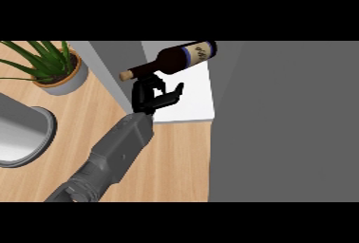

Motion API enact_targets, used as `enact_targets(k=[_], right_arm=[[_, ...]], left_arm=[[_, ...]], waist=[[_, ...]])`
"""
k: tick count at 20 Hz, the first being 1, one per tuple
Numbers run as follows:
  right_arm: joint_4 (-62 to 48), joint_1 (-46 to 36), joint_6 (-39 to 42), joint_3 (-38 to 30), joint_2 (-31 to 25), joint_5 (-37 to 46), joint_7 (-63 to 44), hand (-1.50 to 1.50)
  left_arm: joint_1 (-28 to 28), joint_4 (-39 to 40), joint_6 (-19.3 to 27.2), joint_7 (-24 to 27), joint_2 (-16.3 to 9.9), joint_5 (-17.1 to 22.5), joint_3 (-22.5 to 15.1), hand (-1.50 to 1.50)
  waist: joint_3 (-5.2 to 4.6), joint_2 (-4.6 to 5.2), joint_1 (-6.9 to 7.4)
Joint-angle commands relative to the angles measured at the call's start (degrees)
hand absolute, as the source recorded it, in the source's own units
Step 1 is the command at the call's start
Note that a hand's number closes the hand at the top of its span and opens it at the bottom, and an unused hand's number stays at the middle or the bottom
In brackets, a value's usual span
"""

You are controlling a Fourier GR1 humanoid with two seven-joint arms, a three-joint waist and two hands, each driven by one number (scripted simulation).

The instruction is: Pick up the wine, place it into the cabinet and close the cabinet

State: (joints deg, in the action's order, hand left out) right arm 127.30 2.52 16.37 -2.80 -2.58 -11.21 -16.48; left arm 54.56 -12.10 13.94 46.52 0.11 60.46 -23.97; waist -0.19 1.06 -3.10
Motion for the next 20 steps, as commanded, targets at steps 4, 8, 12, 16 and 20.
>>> enact_targets(k=[4, 8, 12, 16, 20], right_arm=[[1.9, 0.1, -0.1, -2.3, -1.3, -2.0, -1.5, -1.5], [2.0, 2.1, 0.8, -1.3, -1.3, -0.4, -0.4, -1.5], [3.5, 3.7, 0.8, -0.8, -0.7, -0.4, -0.4, -1.5], [2.9, 0.5, -1.1, -1.4, -1.2, -0.1, -3.4, -1.5], [4.8, 1.1, -2.2, 1.0, 0.2, 1.1, -4.3, -1.5]], left_arm=[[0.6, 1.6, -1.3, 6.1, -0.1, -1.6, 1.7, -1.5], [-2.6, -2.4, -2.0, 6.7, -0.1, -3.2, 0.7, -1.5], [-4.8, -6.2, 0.3, 7.6, -0.6, -4.3, -0.5, -1.5], [-7.1, -12.1, -0.9, 3.3, -3.7, -5.6, -1.9, -1.5], [-12.7, -22.5, 3.9, 2.3, -3.4, -9.0, -5.3, -1.5]], waist=[[0.15, -0.54, 1.17], [0.19, -1.03, 2.48], [0.21, -1.39, 3.3], [0.2, -1.49, 4.11], [0.21, -1.62, 4.4]])
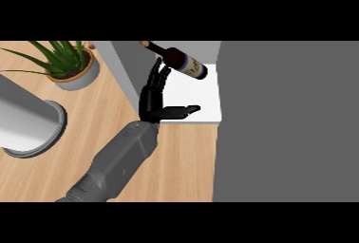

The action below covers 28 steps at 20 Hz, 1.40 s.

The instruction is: Pick up the wine, place it into the cabinet and close the cabinet

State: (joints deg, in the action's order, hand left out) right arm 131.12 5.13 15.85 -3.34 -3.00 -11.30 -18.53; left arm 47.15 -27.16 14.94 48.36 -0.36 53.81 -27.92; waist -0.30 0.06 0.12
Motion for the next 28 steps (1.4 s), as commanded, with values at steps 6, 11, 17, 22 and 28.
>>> enact_targets(k=[6, 11, 17, 22, 28], right_arm=[[0.7, 0.0, -1.0, 0.0, -0.1, 0.5, -2.0, -1.5], [2.1, -2.7, -1.8, -2.7, -1.2, -2.7, -4.0, -1.5], [1.7, -1.0, -1.2, 1.9, 0.6, 1.2, -2.1, -1.5], [3.4, -4.1, -0.4, 3.1, -2.2, 1.7, -7.3, 1.5], [5.1, 0.8, 10.9, 7.6, -8.4, -1.6, -7.2, 1.5]], left_arm=[[-14.9, -31.9, 7.0, -11.2, -8.0, -5.8, -9.4, -1.5], [-21.9, -52.8, 11.9, -19.0, -16.5, -6.8, -11.0, -1.5], [-34.5, -71.9, 18.6, -21.4, -20.6, -12.8, -14.7, -1.5], [-39.2, -80.0, 19.1, -24.2, -23.6, -15.1, -12.4, -1.5], [-47.3, -87.1, 20.0, -23.3, -28.9, -15.3, -10.3, -1.5]], waist=[[0.38, -0.96, 2.04], [0.37, -0.73, 1.62], [0.33, -0.34, 0.6], [0.29, -0.21, 0.46], [0.31, -0.37, 1.11]])
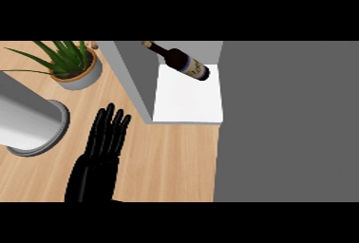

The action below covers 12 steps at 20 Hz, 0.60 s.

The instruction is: Pick up the wine, place it into the cabinet and close the cabinet

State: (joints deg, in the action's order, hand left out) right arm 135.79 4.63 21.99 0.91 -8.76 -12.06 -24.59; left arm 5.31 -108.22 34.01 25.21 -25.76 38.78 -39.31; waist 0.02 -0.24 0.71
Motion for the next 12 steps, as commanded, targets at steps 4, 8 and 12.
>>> enact_targets(k=[4, 8, 12], right_arm=[[2.6, 2.9, 6.8, 4.5, -3.8, -4.2, -2.9, 1.5], [3.7, 4.1, 4.1, 13.4, -0.4, -5.1, -8.5, 1.5], [8.2, 4.9, 2.5, 19.2, 1.0, -4.4, -11.4, 1.5]], left_arm=[[-12.6, -12.0, 0.5, 0.9, -9.1, -1.3, 4.5, -1.5], [-20.3, -12.9, -3.7, 5.7, -10.6, 1.5, 9.5, -1.5], [-24.3, -14.4, -8.3, 6.1, -13.1, 5.5, 16.5, -1.5]], waist=[[-0.02, 0.0, 0.12], [-0.12, 0.04, 0.5], [-0.09, 0.03, -0.06]])
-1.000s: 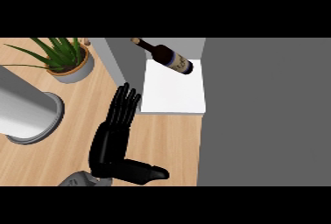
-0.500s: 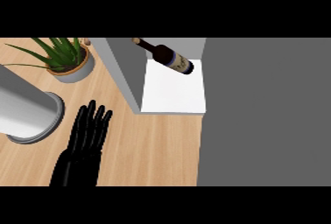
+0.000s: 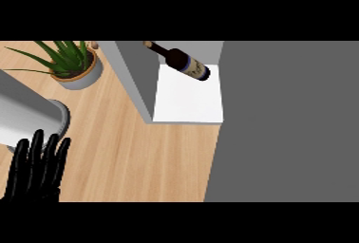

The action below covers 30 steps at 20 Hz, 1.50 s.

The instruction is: Pick up the wine, place it into the cabinet and close the cabinet

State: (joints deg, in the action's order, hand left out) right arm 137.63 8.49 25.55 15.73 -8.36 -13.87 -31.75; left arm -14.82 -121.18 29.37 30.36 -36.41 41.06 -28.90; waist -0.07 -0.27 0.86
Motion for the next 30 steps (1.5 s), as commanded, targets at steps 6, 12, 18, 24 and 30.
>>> enact_targets(k=[6, 12, 18, 24, 30], right_arm=[[4.5, -3.9, -7.6, 17.3, 7.1, 9.3, -7.7, 1.5], [-3.6, -18.0, -19.5, 25.5, 8.3, 19.1, -8.0, 1.5], [-15.6, -33.3, -33.2, 31.6, 8.3, 24.1, -8.4, 1.5], [-26.7, -47.3, -38.6, 22.9, 8.3, 17.7, -7.9, 1.5], [-37.4, -58.5, -36.6, 13.4, 8.4, 12.2, -6.7, 1.5]], left_arm=[[-18.8, -5.9, -13.9, 4.7, -7.8, 8.9, 15.6, -1.5], [-22.8, -5.9, -19.4, 4.9, -8.5, 10.9, 23.2, -1.5], [-25.5, -5.9, -25.8, 3.1, -10.1, 14.7, 29.7, -1.5], [-28.4, -5.2, -32.1, 1.9, -9.0, 16.4, 35.2, -1.5], [-28.6, -3.2, -34.9, 0.5, -6.3, 14.9, 36.2, -1.5]], waist=[[-0.11, -0.35, 0.94], [-0.05, -0.08, 0.89], [-0.08, -0.09, 1.69], [0.01, 0.2, 1.58], [0.02, 0.32, 0.96]])
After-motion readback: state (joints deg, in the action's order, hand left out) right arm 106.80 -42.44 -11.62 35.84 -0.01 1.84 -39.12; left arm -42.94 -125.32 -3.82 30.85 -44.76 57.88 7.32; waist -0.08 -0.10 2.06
